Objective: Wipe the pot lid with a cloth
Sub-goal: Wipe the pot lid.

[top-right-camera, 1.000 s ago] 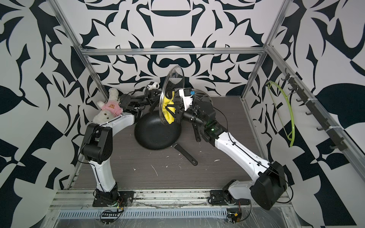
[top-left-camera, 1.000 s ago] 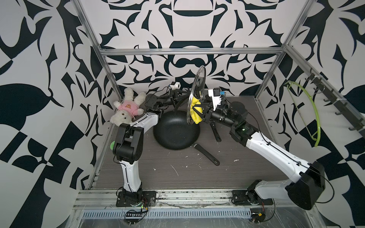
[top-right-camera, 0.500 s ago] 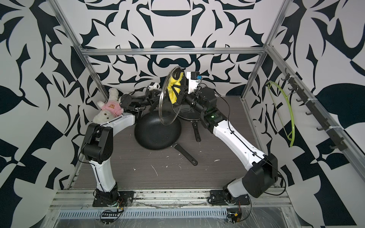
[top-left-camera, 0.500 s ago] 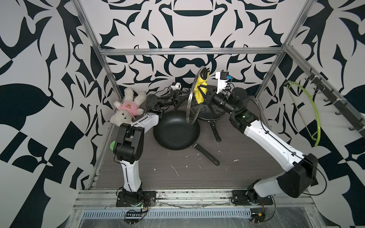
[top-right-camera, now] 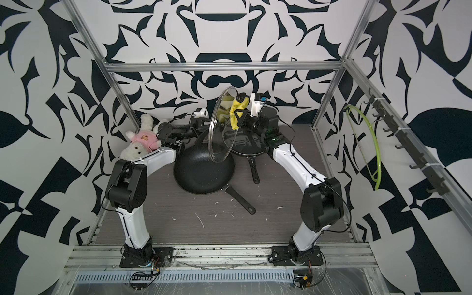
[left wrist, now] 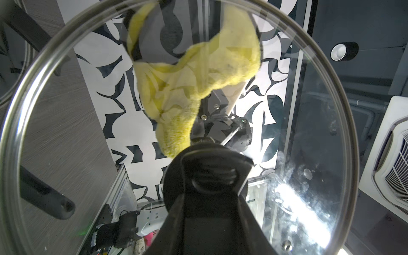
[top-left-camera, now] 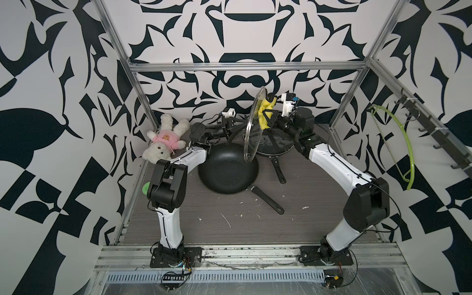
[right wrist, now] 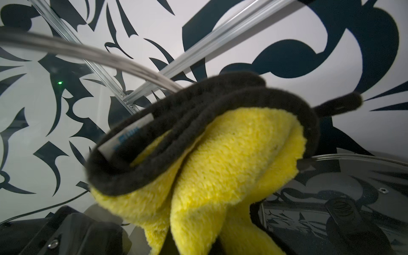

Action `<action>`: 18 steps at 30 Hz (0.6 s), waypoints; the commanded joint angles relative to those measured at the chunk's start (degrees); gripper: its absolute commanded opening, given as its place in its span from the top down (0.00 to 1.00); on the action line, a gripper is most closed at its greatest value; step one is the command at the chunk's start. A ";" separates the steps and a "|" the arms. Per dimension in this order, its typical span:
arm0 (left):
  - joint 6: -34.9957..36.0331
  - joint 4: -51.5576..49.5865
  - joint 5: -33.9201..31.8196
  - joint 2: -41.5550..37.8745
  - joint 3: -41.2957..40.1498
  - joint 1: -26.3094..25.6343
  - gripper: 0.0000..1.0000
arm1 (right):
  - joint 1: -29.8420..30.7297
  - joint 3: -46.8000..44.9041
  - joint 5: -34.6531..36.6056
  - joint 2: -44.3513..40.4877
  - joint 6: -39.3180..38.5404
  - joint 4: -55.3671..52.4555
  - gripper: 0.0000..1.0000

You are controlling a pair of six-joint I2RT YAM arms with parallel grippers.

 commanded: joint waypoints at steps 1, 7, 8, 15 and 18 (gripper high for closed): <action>-8.65 6.84 -3.66 -2.53 1.25 -1.30 1.00 | 0.18 -1.71 -2.08 -1.37 1.16 3.13 1.00; -8.49 6.85 -4.07 -1.98 2.31 -1.39 1.00 | 0.17 -10.19 -4.63 -3.33 3.96 7.75 1.00; -8.64 6.85 -4.27 -1.84 2.51 -1.39 1.00 | 0.21 -11.88 -5.07 -4.00 4.43 8.79 1.00; -8.08 6.80 -4.79 -1.62 3.61 -1.39 1.00 | 1.50 -20.35 -7.61 -7.75 5.39 9.88 1.00; -8.08 6.85 -5.64 -1.06 3.68 -1.39 1.00 | 2.99 -23.37 -8.76 -9.59 5.07 9.94 1.00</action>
